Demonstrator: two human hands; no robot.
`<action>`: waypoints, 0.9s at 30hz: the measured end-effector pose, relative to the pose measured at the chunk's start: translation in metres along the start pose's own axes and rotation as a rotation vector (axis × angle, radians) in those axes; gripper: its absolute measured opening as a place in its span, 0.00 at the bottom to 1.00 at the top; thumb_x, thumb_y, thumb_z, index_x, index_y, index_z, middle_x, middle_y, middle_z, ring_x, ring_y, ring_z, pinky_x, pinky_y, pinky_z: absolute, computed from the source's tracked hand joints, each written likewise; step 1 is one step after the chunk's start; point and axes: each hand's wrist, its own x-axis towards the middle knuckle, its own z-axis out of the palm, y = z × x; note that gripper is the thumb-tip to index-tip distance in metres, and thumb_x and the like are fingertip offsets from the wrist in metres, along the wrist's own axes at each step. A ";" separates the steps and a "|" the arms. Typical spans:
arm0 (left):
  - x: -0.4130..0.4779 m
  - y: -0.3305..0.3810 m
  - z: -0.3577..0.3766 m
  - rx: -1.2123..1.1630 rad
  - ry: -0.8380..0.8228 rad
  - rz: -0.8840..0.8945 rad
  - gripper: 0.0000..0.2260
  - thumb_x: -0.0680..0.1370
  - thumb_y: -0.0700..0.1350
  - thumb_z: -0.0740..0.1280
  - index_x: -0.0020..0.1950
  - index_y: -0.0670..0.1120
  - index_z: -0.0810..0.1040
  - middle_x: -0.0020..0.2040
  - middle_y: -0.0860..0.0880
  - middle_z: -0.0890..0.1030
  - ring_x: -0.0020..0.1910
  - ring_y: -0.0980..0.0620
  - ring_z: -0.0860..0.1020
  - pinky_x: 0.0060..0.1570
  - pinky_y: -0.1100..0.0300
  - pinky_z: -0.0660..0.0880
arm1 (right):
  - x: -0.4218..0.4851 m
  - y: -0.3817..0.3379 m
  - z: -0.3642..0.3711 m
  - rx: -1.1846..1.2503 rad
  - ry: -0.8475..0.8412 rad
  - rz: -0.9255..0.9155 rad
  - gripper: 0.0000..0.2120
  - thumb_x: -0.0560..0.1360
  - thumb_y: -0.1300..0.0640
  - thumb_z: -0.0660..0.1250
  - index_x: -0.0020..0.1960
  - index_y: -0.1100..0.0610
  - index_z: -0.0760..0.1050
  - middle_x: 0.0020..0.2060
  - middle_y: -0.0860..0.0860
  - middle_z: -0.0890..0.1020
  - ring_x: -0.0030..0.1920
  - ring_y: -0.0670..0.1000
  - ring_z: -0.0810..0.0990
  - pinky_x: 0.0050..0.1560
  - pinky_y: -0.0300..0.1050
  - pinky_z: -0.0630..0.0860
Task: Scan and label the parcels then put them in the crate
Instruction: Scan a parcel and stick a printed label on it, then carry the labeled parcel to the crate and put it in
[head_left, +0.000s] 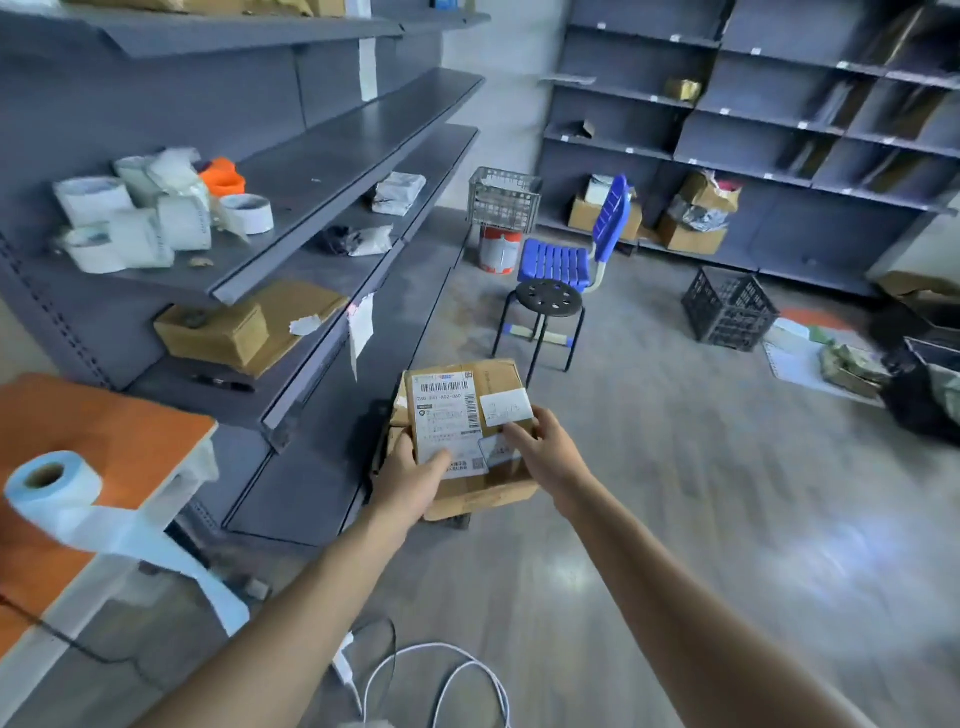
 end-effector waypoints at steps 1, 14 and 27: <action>0.006 0.007 0.015 0.009 -0.010 -0.009 0.10 0.77 0.49 0.66 0.58 0.51 0.74 0.54 0.54 0.80 0.50 0.54 0.76 0.50 0.56 0.73 | 0.008 0.003 -0.015 0.002 0.007 0.003 0.20 0.77 0.51 0.65 0.68 0.51 0.70 0.54 0.49 0.81 0.51 0.48 0.81 0.50 0.47 0.78; 0.153 0.078 0.180 -0.064 -0.113 0.008 0.12 0.78 0.46 0.65 0.62 0.49 0.74 0.58 0.53 0.79 0.55 0.53 0.77 0.52 0.57 0.73 | 0.193 0.028 -0.144 -0.044 0.013 0.035 0.19 0.77 0.48 0.65 0.66 0.46 0.68 0.53 0.48 0.81 0.50 0.50 0.83 0.54 0.54 0.81; 0.334 0.164 0.277 -0.128 -0.002 -0.101 0.14 0.80 0.45 0.63 0.66 0.49 0.71 0.59 0.53 0.77 0.55 0.53 0.74 0.41 0.66 0.70 | 0.431 -0.002 -0.206 -0.089 -0.123 0.029 0.16 0.77 0.51 0.66 0.64 0.47 0.70 0.54 0.48 0.81 0.51 0.49 0.82 0.50 0.45 0.79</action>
